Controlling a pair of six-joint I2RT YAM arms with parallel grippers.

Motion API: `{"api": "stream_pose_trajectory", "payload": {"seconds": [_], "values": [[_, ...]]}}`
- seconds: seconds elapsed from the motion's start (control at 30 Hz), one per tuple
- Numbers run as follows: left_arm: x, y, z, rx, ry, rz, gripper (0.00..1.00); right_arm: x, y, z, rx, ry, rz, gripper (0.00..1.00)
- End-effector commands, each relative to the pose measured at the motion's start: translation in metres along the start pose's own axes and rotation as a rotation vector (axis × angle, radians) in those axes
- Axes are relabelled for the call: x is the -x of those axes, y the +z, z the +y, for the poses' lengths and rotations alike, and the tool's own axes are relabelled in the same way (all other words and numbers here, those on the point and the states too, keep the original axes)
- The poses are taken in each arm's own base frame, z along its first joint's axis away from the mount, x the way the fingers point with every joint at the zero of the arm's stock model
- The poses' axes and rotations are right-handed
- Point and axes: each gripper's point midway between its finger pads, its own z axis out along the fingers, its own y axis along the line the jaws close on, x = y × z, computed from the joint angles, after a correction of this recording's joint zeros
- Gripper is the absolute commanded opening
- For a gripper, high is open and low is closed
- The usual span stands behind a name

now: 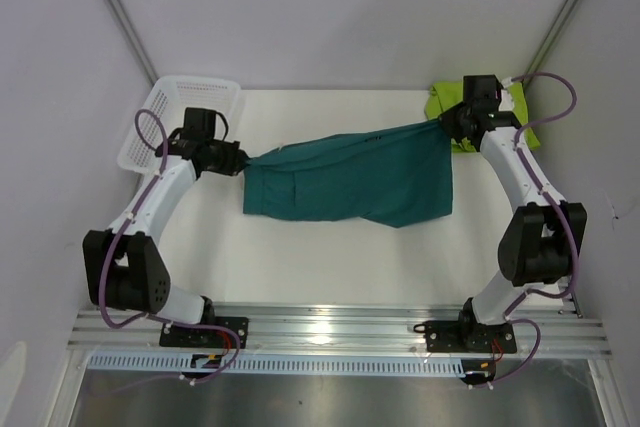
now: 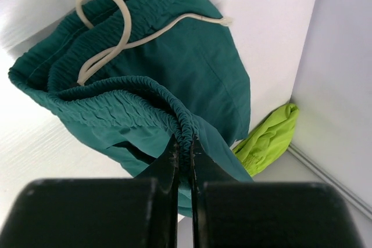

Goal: Fold and stack the shorts
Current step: Fold the shorts

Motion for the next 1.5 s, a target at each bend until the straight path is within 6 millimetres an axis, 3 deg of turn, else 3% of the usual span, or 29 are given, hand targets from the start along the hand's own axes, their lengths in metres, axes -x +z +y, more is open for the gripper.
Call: {"api": "stream_pose_trajectory", "payload": {"seconds": [0.0, 0.17, 0.23, 0.37, 0.53, 0.63, 0.67, 0.7, 0.73, 0.77, 0.8, 0.83, 0.87, 0.9, 1.1, 1.2, 1.3, 1.47], "values": [[0.022, 0.000, -0.026, -0.052, -0.026, -0.060, 0.00, 0.052, 0.005, 0.032, 0.087, 0.059, -0.158, 0.00], [0.035, 0.027, -0.034, -0.021, -0.070, -0.031, 0.00, 0.050, 0.032, 0.048, 0.113, 0.046, -0.125, 0.00], [0.044, 0.032, -0.039, -0.009, -0.082, -0.062, 0.00, 0.043, 0.050, 0.045, 0.092, 0.055, -0.105, 0.00], [0.056, 0.062, -0.043, 0.032, -0.096, -0.073, 0.00, 0.031, 0.076, 0.037, 0.071, 0.061, -0.085, 0.00], [0.060, 0.097, -0.044, 0.087, -0.064, -0.061, 0.00, 0.015, 0.108, 0.020, 0.014, 0.055, -0.077, 0.00], [0.066, 0.112, -0.053, 0.096, -0.047, -0.071, 0.00, 0.008, 0.121, 0.021, 0.025, 0.037, -0.063, 0.01], [0.067, 0.116, -0.052, 0.104, -0.046, -0.073, 0.14, 0.002, 0.131, 0.018, 0.028, 0.012, -0.043, 0.15], [0.069, 0.119, -0.060, 0.075, -0.018, -0.076, 0.23, -0.003, 0.134, 0.032, 0.105, -0.033, -0.018, 0.36], [0.070, 0.124, -0.069, 0.048, 0.010, -0.074, 0.35, -0.006, 0.136, 0.032, 0.102, -0.038, -0.013, 0.76], [0.072, 0.125, -0.069, 0.054, 0.030, -0.078, 0.65, -0.006, 0.139, 0.029, 0.090, -0.042, -0.016, 0.90], [0.074, 0.126, -0.069, 0.065, 0.039, -0.089, 0.75, -0.006, 0.139, 0.034, 0.113, -0.055, -0.026, 0.96], [0.076, 0.123, -0.082, 0.042, 0.055, -0.095, 0.82, -0.006, 0.137, 0.035, 0.115, -0.069, -0.031, 1.00], [0.078, 0.123, -0.083, 0.049, 0.063, -0.096, 0.96, -0.003, 0.134, 0.038, 0.116, -0.073, -0.047, 0.99], [0.078, 0.119, -0.084, 0.059, 0.079, -0.095, 0.99, 0.000, 0.131, 0.041, 0.131, -0.079, -0.054, 1.00], [0.077, 0.111, -0.102, -0.004, 0.137, -0.082, 0.99, 0.004, 0.106, 0.059, 0.198, -0.130, -0.090, 0.99], [0.067, 0.109, -0.111, -0.049, 0.181, -0.041, 0.99, 0.001, 0.098, 0.058, 0.214, -0.154, -0.088, 0.99], [0.054, 0.106, -0.116, -0.082, 0.261, -0.006, 0.99, -0.005, 0.089, 0.058, 0.240, -0.198, -0.068, 0.99], [0.017, 0.099, -0.130, -0.207, 0.541, 0.120, 0.99, -0.021, 0.073, 0.059, 0.285, -0.291, -0.046, 0.98]]}}
